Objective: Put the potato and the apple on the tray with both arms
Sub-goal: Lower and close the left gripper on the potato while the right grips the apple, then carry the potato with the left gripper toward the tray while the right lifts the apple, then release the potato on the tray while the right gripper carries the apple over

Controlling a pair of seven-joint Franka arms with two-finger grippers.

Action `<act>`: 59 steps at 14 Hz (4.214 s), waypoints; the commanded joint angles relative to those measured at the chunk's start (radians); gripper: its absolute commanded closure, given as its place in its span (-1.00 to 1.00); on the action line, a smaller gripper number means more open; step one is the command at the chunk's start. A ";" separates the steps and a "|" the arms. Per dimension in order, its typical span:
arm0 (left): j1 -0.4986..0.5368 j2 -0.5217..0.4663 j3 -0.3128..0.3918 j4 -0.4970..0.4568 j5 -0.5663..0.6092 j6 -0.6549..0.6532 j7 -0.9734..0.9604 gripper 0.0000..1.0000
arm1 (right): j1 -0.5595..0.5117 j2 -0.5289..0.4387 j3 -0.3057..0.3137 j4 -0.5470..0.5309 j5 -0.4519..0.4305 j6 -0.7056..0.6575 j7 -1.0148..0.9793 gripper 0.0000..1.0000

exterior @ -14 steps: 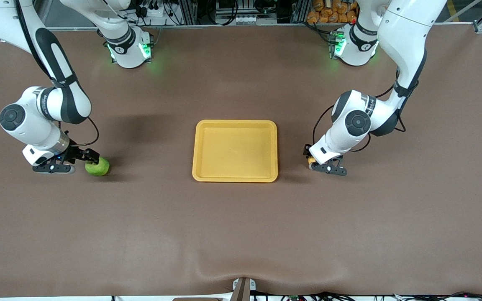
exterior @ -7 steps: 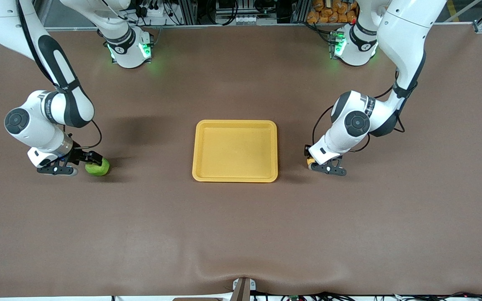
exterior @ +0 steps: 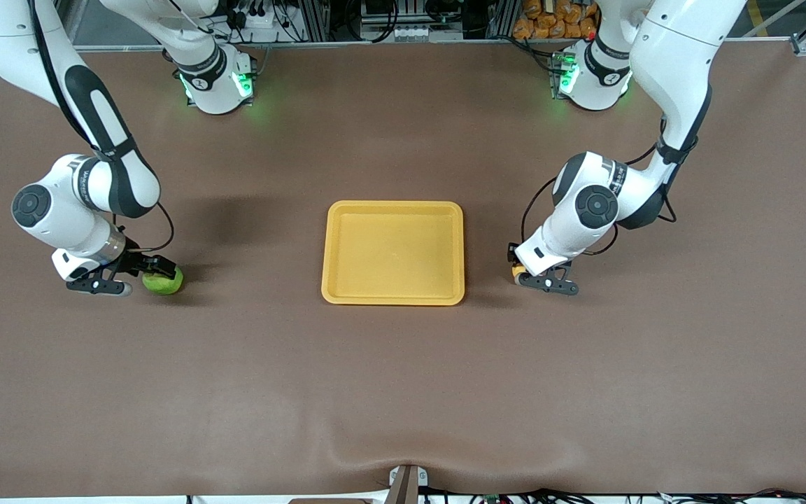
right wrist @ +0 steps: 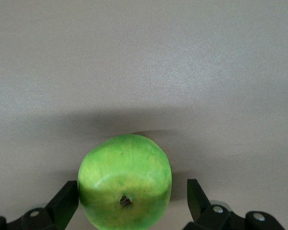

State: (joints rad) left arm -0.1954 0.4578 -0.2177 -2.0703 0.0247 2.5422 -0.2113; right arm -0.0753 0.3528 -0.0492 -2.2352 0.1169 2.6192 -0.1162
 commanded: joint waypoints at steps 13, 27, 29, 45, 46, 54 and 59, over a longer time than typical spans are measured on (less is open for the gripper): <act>-0.108 -0.047 0.001 0.145 -0.003 -0.186 -0.141 0.90 | 0.014 -0.012 0.011 0.054 0.038 0.010 -0.075 1.00; -0.252 0.146 0.003 0.421 0.014 -0.186 -0.244 0.95 | -0.020 -0.020 0.005 0.250 0.035 -0.245 -0.626 1.00; -0.282 0.170 0.012 0.437 0.014 -0.186 -0.289 0.95 | -0.017 -0.025 0.006 0.253 0.035 -0.260 -0.672 1.00; -0.311 0.268 0.014 0.481 0.133 -0.184 -0.441 0.68 | 0.282 -0.029 0.089 0.255 0.083 -0.343 -0.977 1.00; -0.312 0.271 0.014 0.480 0.133 -0.183 -0.448 0.63 | 0.289 -0.028 0.110 0.253 0.083 -0.341 -1.012 1.00; -0.309 0.275 0.014 0.481 0.135 -0.174 -0.448 -1.00 | 0.337 -0.012 0.279 0.256 0.079 -0.222 -1.154 1.00; -0.271 0.162 0.014 0.481 0.135 -0.267 -0.439 -1.00 | 0.405 0.046 0.278 0.256 0.079 -0.153 -1.162 1.00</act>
State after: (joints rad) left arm -0.4862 0.6976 -0.2071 -1.5808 0.1348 2.3558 -0.6309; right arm 0.3095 0.3731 0.2321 -1.9819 0.1789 2.4293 -1.2471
